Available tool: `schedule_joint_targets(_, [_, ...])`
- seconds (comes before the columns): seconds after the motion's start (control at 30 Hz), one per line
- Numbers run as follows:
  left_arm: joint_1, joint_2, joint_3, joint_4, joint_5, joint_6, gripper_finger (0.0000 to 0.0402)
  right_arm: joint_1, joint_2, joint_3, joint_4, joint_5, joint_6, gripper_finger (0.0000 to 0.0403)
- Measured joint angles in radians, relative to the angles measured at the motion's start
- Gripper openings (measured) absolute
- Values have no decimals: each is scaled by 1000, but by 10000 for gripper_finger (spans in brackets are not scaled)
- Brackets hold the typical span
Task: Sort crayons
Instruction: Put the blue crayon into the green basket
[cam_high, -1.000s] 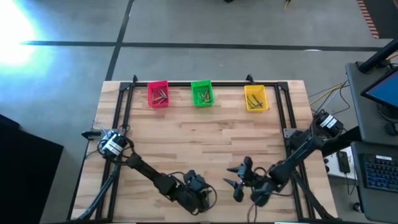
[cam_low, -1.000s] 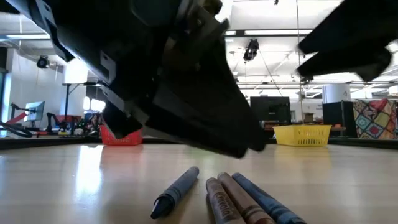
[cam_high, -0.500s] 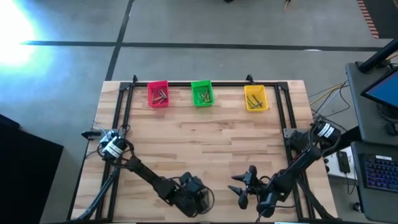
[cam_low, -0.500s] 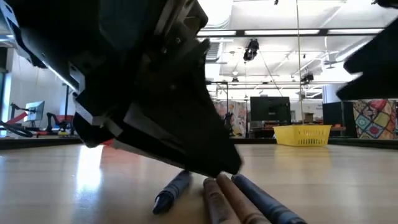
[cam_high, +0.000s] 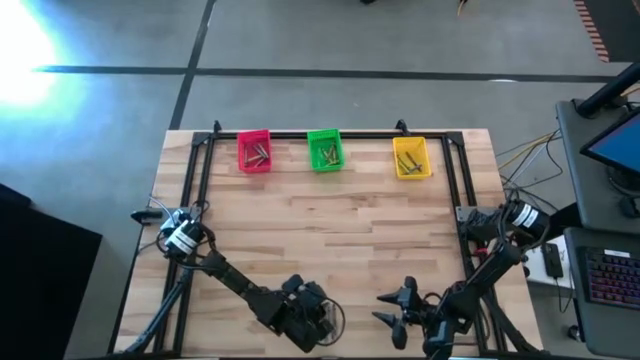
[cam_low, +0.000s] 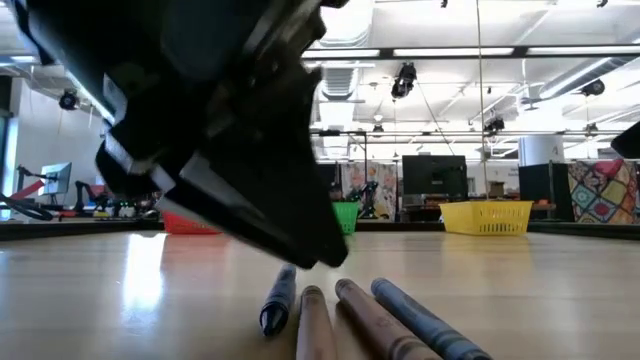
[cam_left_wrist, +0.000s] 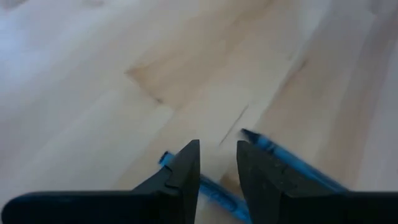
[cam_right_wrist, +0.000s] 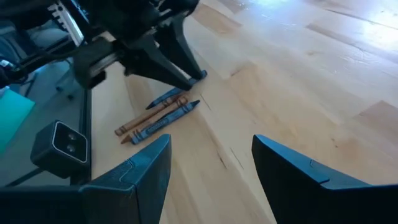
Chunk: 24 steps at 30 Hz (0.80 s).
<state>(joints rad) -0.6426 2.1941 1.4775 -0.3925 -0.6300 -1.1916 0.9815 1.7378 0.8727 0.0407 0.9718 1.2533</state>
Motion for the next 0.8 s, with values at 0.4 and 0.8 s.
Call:
schedule_joint_targets(0.4, [-3,13,-36,-22,-5,-84,88,20,0,3,1,24,4,215])
schedule_joint_targets(0.8, [-5,-11,-33,-93,32,-73,88,22,0,3,1,25,4,214])
